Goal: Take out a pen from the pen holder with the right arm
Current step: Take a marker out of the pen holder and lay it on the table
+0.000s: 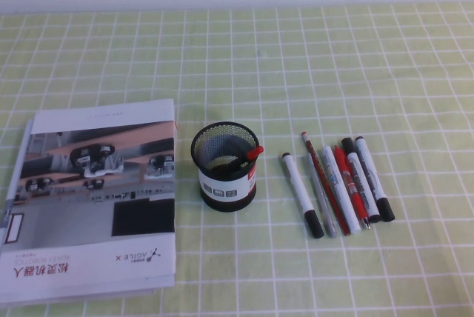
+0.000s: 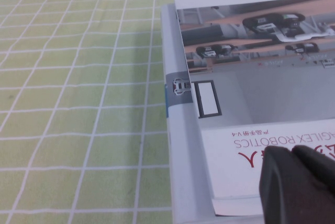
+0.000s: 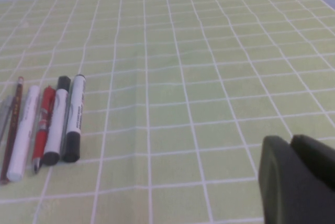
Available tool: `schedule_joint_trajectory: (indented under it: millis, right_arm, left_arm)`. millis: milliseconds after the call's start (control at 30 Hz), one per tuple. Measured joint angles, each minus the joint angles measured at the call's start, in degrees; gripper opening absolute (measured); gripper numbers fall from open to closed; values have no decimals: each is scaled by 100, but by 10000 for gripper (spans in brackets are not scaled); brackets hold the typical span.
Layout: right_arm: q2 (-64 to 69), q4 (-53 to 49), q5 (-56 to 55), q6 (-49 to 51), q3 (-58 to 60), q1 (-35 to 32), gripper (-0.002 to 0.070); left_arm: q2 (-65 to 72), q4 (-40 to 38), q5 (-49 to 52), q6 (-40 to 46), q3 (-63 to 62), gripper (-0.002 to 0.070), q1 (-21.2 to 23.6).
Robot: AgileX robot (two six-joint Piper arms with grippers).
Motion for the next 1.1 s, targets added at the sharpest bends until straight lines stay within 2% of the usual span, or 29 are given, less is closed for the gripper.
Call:
schedule_joint_trajectory:
  millis: [233, 1100]
  right_arm:
    - [0, 0, 499, -82, 0, 0, -13]
    - [0, 0, 521, -100, 0, 0, -13]
  left_arm:
    - [0, 0, 0, 0, 0, -6, 0]
    - [0, 0, 0, 0, 0, -6, 0]
